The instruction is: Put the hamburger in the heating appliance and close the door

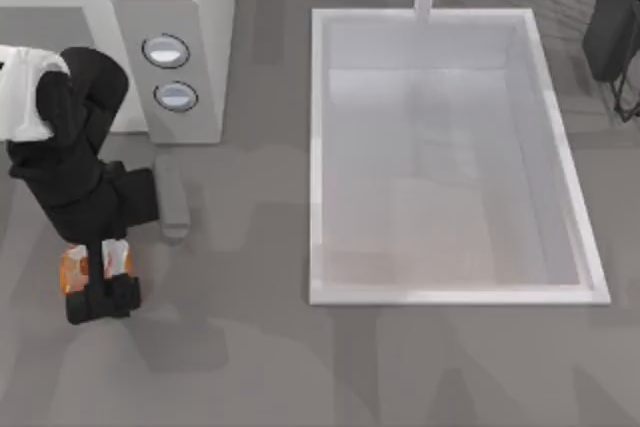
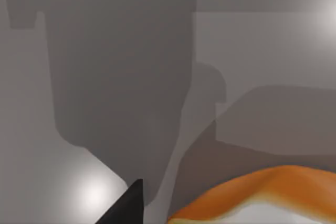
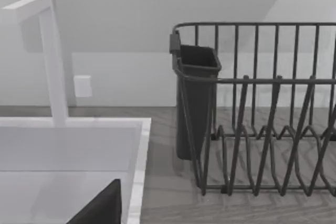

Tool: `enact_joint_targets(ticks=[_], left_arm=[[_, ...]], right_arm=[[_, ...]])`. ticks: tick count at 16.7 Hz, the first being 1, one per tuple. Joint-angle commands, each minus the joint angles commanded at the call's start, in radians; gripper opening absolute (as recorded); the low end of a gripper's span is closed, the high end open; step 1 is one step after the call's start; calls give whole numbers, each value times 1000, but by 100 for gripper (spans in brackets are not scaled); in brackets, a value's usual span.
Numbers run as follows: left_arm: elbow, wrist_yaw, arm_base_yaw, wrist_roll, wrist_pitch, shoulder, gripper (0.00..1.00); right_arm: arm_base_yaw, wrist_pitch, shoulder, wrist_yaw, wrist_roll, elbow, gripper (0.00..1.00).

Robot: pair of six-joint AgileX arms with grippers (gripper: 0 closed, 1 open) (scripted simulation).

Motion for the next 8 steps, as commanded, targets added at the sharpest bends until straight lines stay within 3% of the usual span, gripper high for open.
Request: enact_joint_targets(ticks=[8], left_arm=[[0,0,0,0,0,0,10]], right_arm=[[0,0,0,0,0,0,100]])
